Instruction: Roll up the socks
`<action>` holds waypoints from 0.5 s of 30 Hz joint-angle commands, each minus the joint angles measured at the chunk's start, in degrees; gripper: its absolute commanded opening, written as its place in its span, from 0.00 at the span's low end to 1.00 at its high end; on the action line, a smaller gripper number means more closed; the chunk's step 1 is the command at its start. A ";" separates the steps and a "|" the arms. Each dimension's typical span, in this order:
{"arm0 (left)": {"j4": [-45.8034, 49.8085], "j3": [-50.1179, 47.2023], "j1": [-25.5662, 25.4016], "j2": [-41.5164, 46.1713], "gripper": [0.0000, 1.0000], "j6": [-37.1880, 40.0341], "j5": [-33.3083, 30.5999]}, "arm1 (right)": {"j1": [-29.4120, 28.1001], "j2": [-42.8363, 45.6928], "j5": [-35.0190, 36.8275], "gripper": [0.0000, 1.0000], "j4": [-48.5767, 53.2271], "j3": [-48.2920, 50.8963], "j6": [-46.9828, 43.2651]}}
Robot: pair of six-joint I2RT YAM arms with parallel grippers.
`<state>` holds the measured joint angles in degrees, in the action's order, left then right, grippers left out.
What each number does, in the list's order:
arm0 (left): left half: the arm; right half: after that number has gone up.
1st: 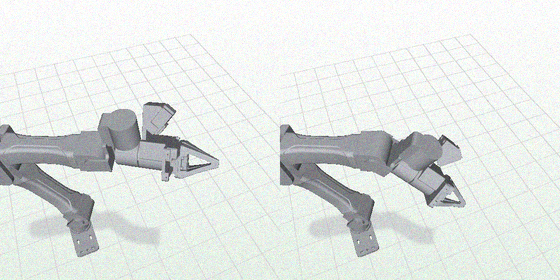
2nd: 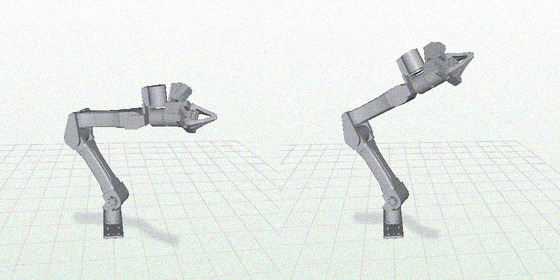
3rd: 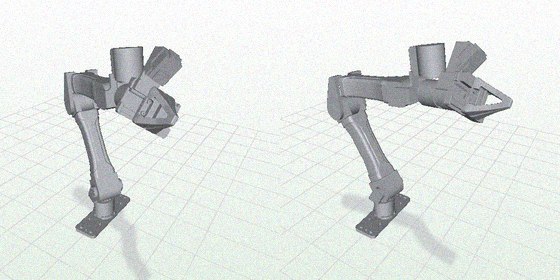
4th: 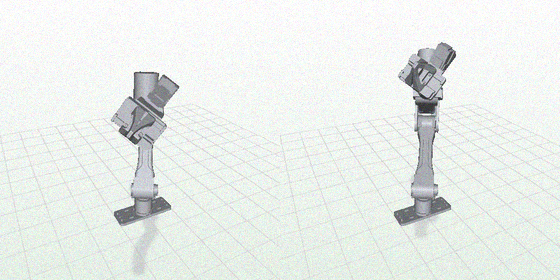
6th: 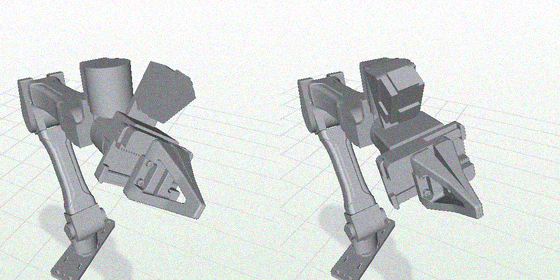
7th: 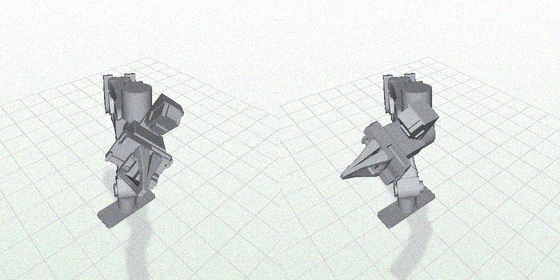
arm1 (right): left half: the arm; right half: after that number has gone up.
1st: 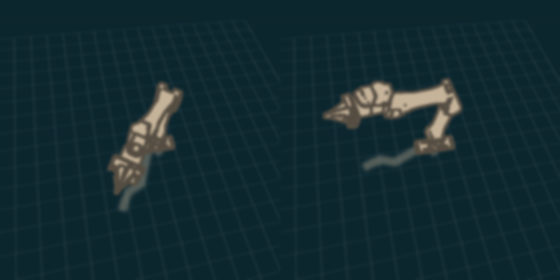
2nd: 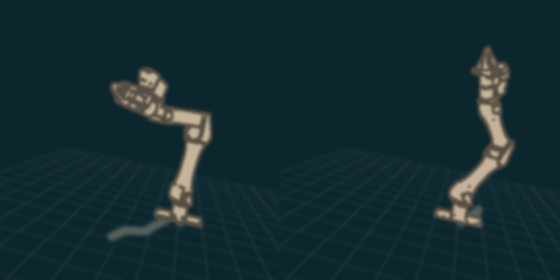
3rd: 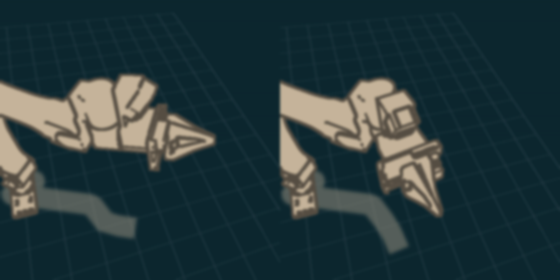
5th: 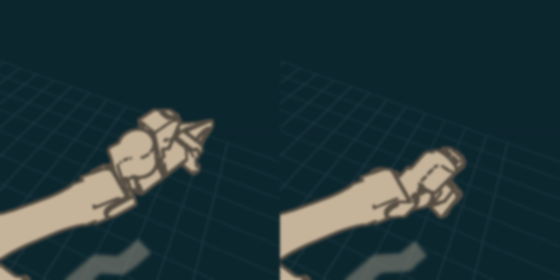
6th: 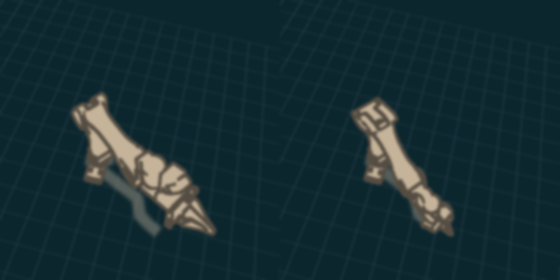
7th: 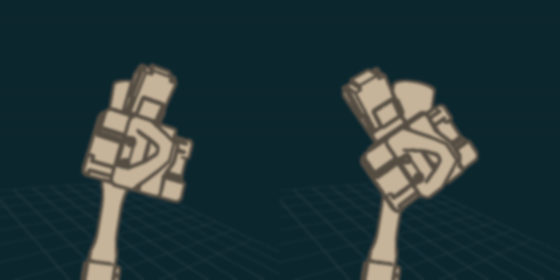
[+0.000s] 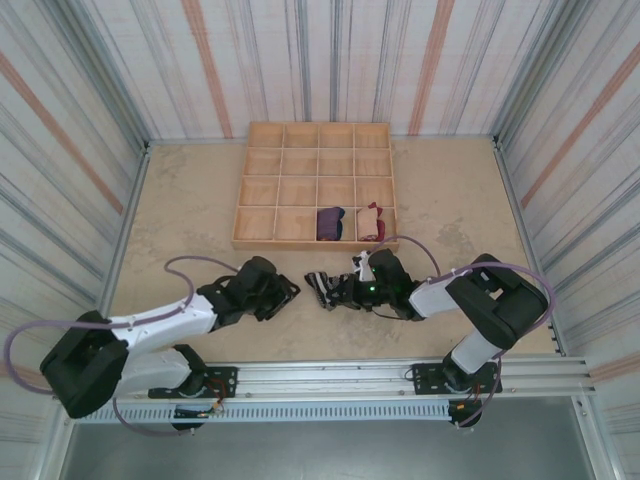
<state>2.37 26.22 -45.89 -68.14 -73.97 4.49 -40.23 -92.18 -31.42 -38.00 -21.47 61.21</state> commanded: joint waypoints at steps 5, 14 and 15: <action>-10.19 6.05 -1.83 -9.81 0.62 11.38 3.04 | 1.11 -3.25 3.38 0.00 12.17 5.29 4.81; -13.97 9.94 -2.70 -17.25 0.56 12.46 3.23 | 1.90 -4.67 2.68 0.00 8.36 6.54 4.82; -14.49 10.06 -2.71 -17.81 0.55 12.48 3.47 | 1.90 -4.75 2.53 0.00 8.06 6.70 4.82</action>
<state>-10.33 34.94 -48.25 -84.42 -63.37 7.70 -38.92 -93.21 -32.82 -43.92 -18.52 64.10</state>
